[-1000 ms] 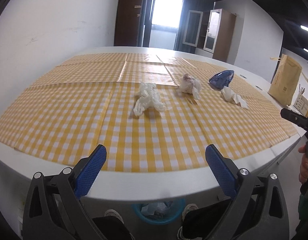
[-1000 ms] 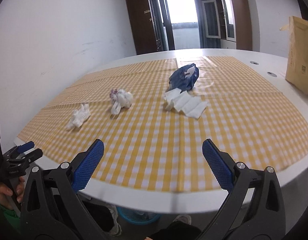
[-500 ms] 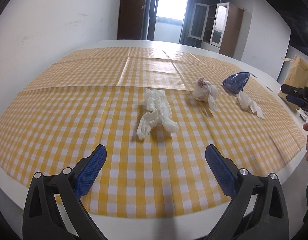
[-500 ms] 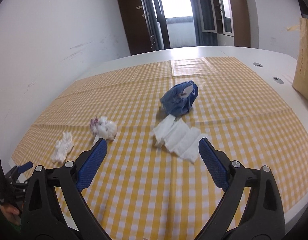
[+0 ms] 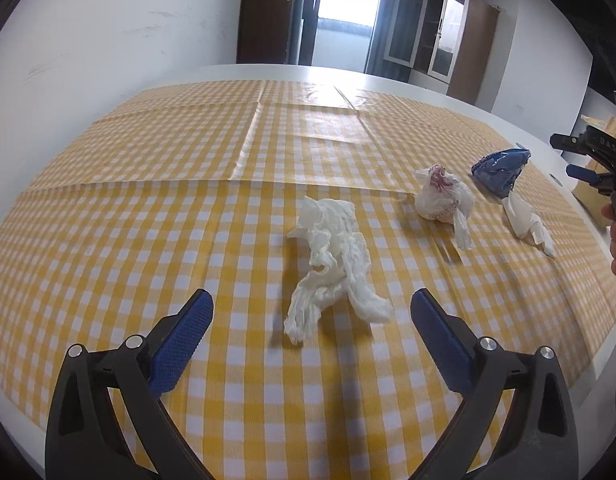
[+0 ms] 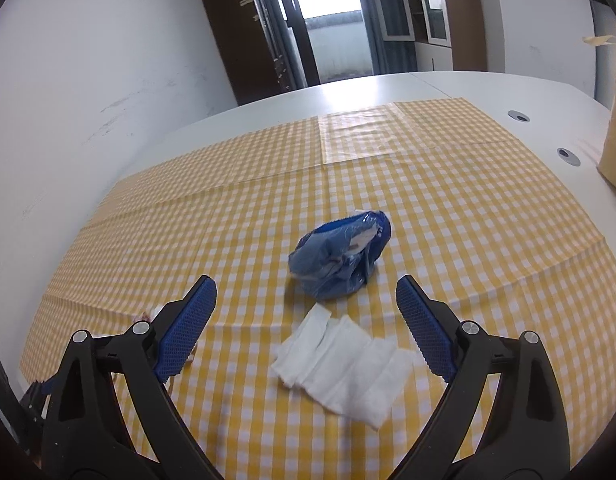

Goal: Collect trash
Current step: 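Grasp the white tissue with the left gripper while the right gripper grasps the blue wrapper, then carry the tissue with the left gripper while the right gripper carries the blue wrapper toward the wastebasket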

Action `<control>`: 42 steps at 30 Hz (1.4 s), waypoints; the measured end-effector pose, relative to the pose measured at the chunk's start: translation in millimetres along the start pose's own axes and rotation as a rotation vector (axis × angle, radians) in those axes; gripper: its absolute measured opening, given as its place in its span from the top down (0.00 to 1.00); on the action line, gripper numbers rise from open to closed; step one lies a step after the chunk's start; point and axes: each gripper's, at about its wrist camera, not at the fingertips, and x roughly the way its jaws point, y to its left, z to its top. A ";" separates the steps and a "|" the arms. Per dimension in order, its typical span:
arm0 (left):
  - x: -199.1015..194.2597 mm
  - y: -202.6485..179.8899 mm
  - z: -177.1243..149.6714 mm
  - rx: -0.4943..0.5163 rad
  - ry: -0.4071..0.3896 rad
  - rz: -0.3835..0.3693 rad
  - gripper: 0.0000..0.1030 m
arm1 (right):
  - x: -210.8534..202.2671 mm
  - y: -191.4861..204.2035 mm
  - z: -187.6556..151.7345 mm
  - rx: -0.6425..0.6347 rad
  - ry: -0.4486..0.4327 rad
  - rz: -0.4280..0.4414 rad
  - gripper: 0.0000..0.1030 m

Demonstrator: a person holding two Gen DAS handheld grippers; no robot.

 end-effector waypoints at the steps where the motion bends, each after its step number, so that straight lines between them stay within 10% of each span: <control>1: 2.7 0.0 1.9 0.003 0.004 0.000 0.06 | 5.8 -1.1 3.9 0.005 0.007 -0.005 0.16; 10: 21.0 1.7 11.8 0.005 0.049 -0.021 0.07 | 55.7 -9.0 36.2 0.034 0.081 -0.076 0.24; 16: 35.0 -9.0 23.3 0.078 0.086 0.005 0.15 | 87.7 -12.5 40.6 0.065 0.156 -0.086 0.57; 19: 37.5 -12.4 24.8 0.091 0.101 -0.002 0.35 | 90.7 -15.1 39.5 0.073 0.157 -0.094 0.62; 22: 38.6 -15.6 19.8 0.086 0.112 -0.006 0.92 | 82.7 -12.2 37.1 0.048 0.129 -0.099 0.71; 42: -69.0 -31.5 -14.1 -0.006 -0.051 -0.150 0.93 | -66.9 66.9 -14.6 -0.202 -0.104 0.029 0.79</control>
